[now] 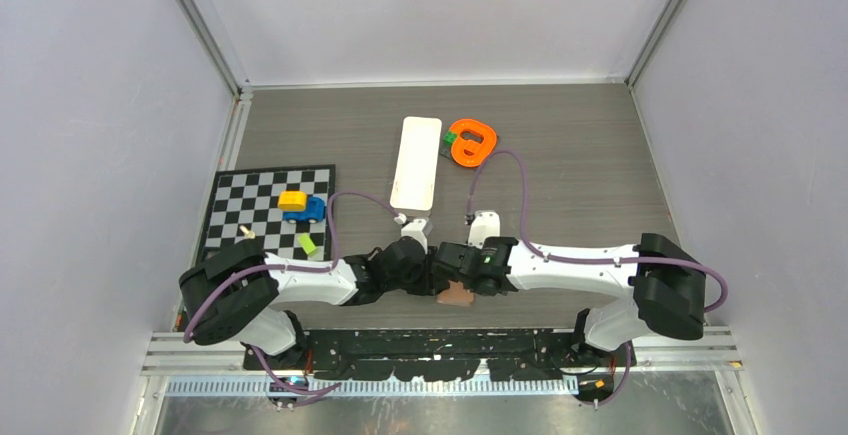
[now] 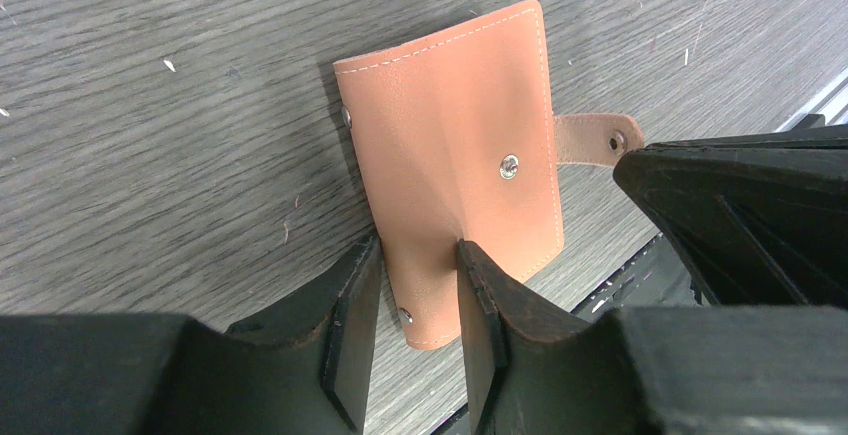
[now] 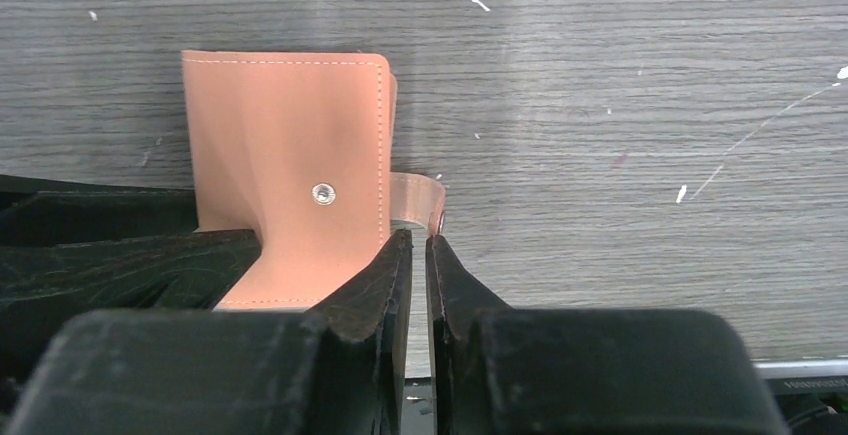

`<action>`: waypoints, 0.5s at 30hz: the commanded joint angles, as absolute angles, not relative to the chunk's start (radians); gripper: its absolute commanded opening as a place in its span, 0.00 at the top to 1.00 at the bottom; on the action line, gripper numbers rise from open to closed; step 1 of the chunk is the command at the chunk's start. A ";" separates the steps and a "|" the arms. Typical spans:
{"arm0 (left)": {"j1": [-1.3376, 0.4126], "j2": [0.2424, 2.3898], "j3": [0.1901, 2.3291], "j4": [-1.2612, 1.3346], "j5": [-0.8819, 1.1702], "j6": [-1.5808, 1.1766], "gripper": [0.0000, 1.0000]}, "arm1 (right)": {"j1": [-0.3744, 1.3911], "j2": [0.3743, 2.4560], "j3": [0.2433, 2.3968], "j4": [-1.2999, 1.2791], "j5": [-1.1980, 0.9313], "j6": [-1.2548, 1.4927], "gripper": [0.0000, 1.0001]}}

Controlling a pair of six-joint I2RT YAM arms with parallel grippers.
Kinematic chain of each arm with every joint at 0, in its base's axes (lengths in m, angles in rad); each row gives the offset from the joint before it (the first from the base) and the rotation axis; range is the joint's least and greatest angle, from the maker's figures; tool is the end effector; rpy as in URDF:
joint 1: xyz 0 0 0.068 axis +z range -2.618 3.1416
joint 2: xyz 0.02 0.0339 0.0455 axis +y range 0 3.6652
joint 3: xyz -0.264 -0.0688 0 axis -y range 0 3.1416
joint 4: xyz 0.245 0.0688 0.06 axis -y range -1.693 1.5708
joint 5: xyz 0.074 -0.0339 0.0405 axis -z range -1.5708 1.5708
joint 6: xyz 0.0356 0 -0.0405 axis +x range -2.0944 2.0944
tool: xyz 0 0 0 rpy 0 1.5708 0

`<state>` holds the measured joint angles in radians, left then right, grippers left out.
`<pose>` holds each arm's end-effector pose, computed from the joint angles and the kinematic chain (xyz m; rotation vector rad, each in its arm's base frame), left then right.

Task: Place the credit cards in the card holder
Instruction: Close the card holder at the center of the board.

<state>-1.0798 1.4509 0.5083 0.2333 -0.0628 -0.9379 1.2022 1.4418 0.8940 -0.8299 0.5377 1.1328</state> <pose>0.1265 -0.2318 0.1413 0.1399 2.4735 -0.9218 0.1058 0.2234 0.1963 -0.0207 2.5742 -0.0490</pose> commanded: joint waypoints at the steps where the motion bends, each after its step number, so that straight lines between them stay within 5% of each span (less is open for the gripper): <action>1: -1.085 1.463 0.504 0.192 -0.074 -0.935 0.64 | 1.201 1.450 0.918 -0.896 0.612 1.181 0.83; 15: -1.086 1.469 0.511 0.192 -0.071 -0.931 0.64 | 1.189 1.428 0.871 -0.859 0.599 1.194 0.80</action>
